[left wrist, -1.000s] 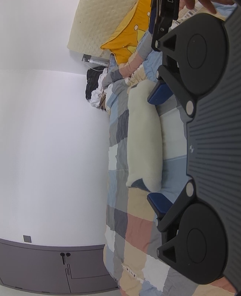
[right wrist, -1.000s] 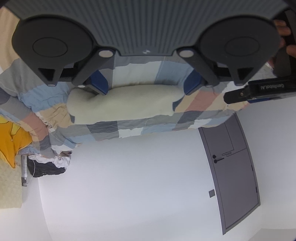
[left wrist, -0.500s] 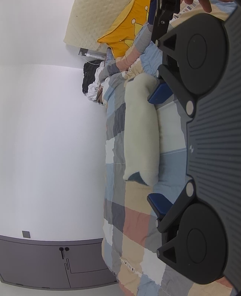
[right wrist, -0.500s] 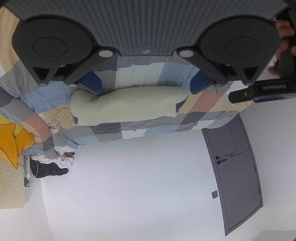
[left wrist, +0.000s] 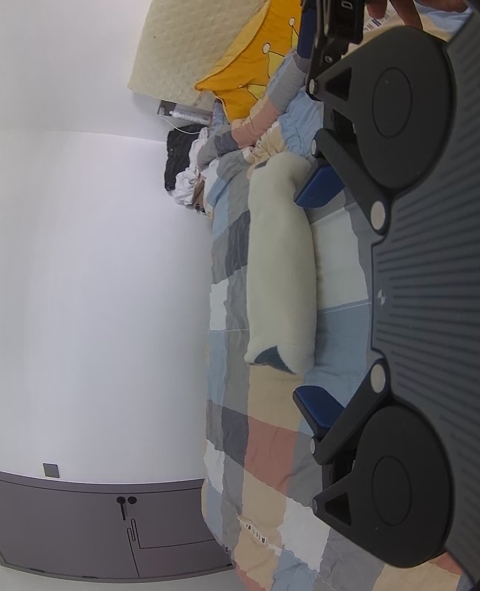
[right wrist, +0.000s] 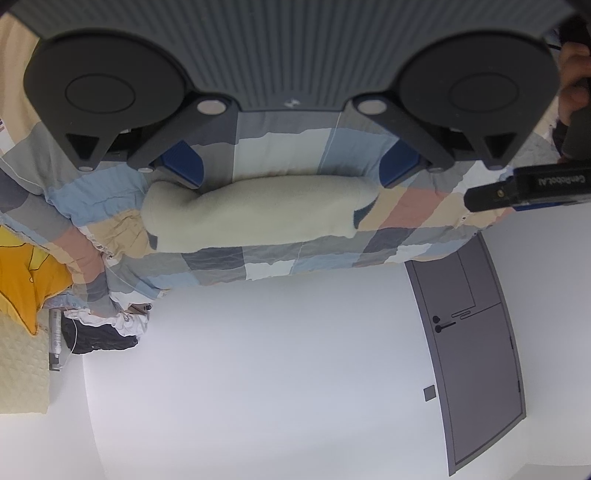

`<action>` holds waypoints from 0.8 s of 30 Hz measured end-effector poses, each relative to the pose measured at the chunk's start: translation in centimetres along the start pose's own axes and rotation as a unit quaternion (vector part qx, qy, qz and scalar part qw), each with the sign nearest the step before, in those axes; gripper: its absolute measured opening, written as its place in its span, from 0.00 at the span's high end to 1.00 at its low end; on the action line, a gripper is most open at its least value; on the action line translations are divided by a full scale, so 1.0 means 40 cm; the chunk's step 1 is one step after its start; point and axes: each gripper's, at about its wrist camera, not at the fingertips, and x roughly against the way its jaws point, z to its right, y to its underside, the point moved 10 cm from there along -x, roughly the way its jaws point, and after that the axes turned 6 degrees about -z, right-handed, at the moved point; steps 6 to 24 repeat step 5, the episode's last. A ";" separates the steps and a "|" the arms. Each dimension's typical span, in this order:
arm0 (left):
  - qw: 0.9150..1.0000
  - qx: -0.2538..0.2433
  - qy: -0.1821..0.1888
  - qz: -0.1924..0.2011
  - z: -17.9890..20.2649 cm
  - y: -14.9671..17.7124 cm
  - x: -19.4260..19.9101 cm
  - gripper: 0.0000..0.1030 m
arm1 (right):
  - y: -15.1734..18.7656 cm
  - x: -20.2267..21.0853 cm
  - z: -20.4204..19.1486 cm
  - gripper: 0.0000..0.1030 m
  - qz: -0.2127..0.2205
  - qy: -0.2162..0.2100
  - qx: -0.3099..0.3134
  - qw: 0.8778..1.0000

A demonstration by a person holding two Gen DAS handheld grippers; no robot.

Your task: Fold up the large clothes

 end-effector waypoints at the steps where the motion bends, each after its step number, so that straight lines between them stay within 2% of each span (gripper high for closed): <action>1: 1.000 -0.001 -0.001 0.001 0.000 -0.002 0.004 0.00 | 0.000 0.000 -0.001 0.00 -0.001 0.001 0.001 1.000; 24: 1.000 0.001 0.004 0.002 0.002 0.004 0.015 0.00 | -0.001 0.005 -0.002 0.00 0.000 0.000 -0.001 1.000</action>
